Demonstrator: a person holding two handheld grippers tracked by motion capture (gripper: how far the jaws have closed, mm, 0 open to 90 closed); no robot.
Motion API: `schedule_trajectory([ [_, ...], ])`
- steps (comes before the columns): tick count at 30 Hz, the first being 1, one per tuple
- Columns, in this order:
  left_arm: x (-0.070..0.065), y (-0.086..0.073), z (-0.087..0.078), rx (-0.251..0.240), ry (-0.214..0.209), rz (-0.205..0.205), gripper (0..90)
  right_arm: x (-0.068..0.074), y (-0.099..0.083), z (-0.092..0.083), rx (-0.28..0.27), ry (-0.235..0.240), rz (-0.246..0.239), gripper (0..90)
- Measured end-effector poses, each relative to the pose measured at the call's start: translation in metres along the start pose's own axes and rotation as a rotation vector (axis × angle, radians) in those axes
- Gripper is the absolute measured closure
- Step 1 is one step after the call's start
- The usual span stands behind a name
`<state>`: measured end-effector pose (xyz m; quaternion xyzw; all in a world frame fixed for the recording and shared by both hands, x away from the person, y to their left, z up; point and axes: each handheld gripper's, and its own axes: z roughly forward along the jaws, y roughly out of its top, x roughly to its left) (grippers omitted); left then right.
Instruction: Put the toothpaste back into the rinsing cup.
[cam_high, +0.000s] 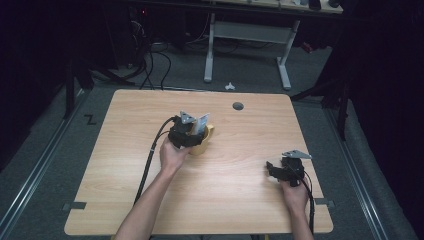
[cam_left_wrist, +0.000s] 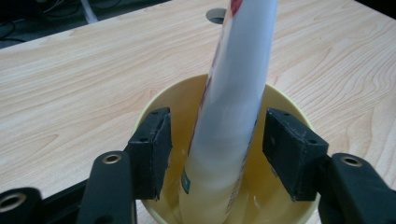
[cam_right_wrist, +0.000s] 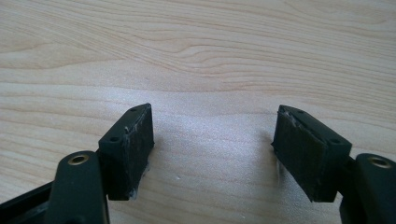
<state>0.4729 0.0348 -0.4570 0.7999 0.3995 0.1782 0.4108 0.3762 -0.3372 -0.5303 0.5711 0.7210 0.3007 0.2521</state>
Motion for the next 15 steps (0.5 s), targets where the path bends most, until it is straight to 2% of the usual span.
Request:
schedule_trajectory([
  [5,0.002,0.002,-0.007,-0.018,-0.005,-0.009,38.1,0.0,0.0,0.0,0.0,0.001,0.0,29.0],
  [15,0.002,0.002,-0.015,-0.024,-0.01,-0.001,35.0,0.0,0.0,0.0,-0.001,-0.001,0.0,29.1],
])
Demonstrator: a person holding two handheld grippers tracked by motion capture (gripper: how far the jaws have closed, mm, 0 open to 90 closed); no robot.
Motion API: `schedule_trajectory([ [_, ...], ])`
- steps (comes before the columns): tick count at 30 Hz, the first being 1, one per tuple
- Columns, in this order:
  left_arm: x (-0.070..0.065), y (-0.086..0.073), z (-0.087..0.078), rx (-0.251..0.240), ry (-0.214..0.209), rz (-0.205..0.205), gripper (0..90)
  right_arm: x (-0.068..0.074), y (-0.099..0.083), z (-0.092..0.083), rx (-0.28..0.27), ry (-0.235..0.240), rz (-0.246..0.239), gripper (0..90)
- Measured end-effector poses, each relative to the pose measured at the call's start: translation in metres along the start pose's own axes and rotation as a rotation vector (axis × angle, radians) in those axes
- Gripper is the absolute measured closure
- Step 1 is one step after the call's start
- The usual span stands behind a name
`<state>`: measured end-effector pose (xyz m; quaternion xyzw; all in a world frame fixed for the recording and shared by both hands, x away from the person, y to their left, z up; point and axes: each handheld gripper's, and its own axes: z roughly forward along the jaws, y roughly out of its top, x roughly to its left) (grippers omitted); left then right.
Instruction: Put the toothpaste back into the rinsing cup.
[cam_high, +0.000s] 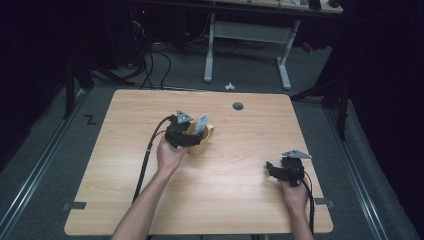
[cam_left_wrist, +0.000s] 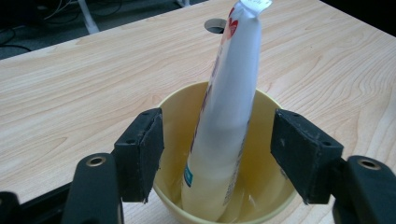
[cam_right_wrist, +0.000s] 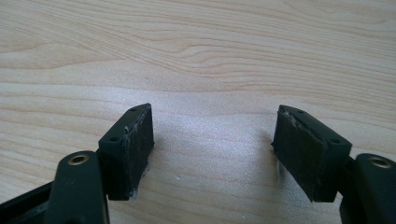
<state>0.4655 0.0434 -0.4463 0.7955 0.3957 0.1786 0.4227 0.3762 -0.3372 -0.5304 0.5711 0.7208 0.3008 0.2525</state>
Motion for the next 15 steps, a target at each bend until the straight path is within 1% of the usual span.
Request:
schedule_trajectory([
  [4,0.001,0.0,-0.004,0.002,-0.001,0.007,34.8,0.0,0.0,0.0,0.001,0.0,0.0,29.0],
  [15,0.005,-0.001,-0.017,-0.014,0.004,0.01,34.8,0.0,0.0,0.0,0.0,0.0,0.0,29.0],
])
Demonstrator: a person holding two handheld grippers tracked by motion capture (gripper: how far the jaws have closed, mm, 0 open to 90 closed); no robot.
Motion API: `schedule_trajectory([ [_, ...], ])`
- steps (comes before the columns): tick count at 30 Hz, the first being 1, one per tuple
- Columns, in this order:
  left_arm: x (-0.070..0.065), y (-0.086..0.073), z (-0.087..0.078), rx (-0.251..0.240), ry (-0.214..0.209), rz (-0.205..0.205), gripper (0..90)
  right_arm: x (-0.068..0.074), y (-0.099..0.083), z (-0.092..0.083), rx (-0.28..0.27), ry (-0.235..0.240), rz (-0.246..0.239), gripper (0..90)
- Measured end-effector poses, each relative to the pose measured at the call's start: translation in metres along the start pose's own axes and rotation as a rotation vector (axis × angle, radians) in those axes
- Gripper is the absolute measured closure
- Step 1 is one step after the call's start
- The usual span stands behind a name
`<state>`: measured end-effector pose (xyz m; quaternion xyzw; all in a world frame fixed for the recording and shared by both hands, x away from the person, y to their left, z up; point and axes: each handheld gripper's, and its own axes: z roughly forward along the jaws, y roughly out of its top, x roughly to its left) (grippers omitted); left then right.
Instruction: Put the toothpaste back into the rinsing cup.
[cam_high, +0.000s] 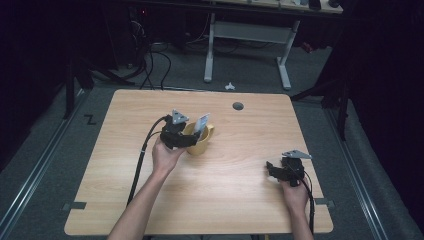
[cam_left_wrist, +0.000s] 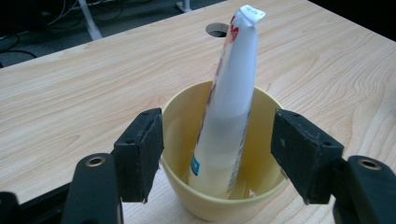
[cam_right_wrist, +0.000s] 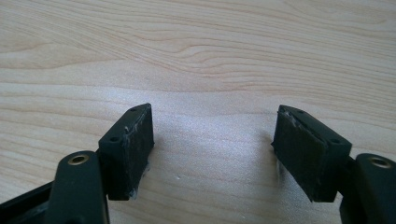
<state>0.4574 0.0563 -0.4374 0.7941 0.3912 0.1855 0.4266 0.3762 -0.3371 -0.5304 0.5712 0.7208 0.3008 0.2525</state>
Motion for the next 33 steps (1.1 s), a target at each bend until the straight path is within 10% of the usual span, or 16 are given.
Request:
schedule_trajectory([
  [33,0.023,-0.011,-0.041,-0.071,0.005,-0.078,37.4,0.0,0.0,0.0,0.0,0.001,-0.002,29.0],
])
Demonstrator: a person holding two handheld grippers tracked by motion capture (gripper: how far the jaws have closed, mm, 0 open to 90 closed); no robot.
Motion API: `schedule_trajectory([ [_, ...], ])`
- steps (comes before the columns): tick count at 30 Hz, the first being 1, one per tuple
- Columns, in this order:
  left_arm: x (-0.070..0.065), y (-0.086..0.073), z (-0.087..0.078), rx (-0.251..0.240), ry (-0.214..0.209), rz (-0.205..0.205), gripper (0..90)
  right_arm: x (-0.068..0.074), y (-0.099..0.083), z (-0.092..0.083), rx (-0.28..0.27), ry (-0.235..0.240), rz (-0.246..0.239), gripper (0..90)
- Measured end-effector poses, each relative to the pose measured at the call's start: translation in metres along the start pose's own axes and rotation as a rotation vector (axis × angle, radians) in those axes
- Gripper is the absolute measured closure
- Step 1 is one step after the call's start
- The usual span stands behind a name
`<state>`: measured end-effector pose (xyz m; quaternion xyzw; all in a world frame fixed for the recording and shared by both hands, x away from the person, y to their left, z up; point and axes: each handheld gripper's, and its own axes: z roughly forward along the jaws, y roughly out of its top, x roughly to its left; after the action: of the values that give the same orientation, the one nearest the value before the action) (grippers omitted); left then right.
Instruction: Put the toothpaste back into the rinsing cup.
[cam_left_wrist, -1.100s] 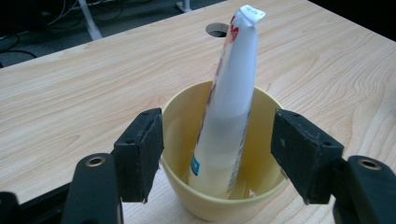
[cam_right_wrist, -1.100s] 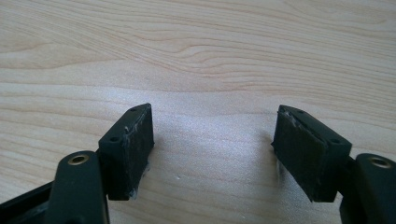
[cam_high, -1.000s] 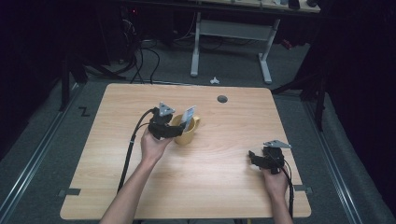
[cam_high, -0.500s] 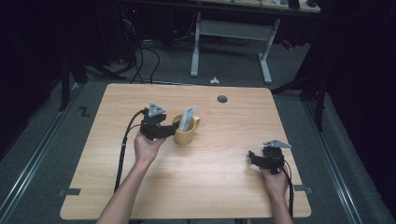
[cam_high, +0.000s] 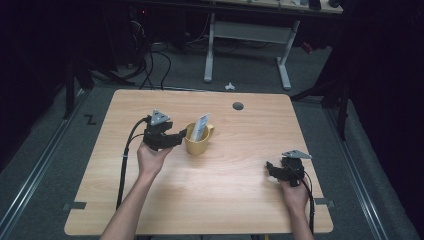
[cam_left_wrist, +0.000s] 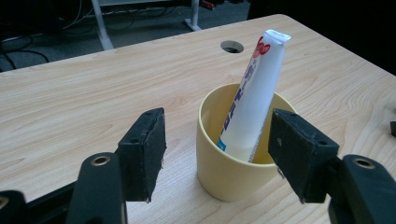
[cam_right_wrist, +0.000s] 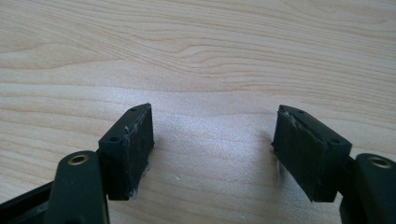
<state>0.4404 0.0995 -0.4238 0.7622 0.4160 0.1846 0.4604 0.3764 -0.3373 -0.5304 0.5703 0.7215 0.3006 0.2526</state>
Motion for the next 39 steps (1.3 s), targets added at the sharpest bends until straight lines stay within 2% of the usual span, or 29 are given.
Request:
schedule_trajectory([
  [19,0.012,-0.02,-0.024,-0.01,0.016,-0.048,37.7,0.0,0.0,0.0,0.0,0.0,0.0,29.0],
  [25,0.014,-0.021,-0.03,0.001,0.028,-0.039,37.4,0.0,0.0,0.0,0.0,-0.001,0.002,29.0],
  [32,0.015,-0.025,-0.036,-0.009,0.032,-0.048,37.3,0.0,0.0,0.0,0.0,-0.001,0.002,29.1],
  [39,0.017,-0.03,-0.043,-0.013,0.055,-0.046,37.1,0.0,0.0,0.0,0.0,-0.001,0.002,29.0],
])
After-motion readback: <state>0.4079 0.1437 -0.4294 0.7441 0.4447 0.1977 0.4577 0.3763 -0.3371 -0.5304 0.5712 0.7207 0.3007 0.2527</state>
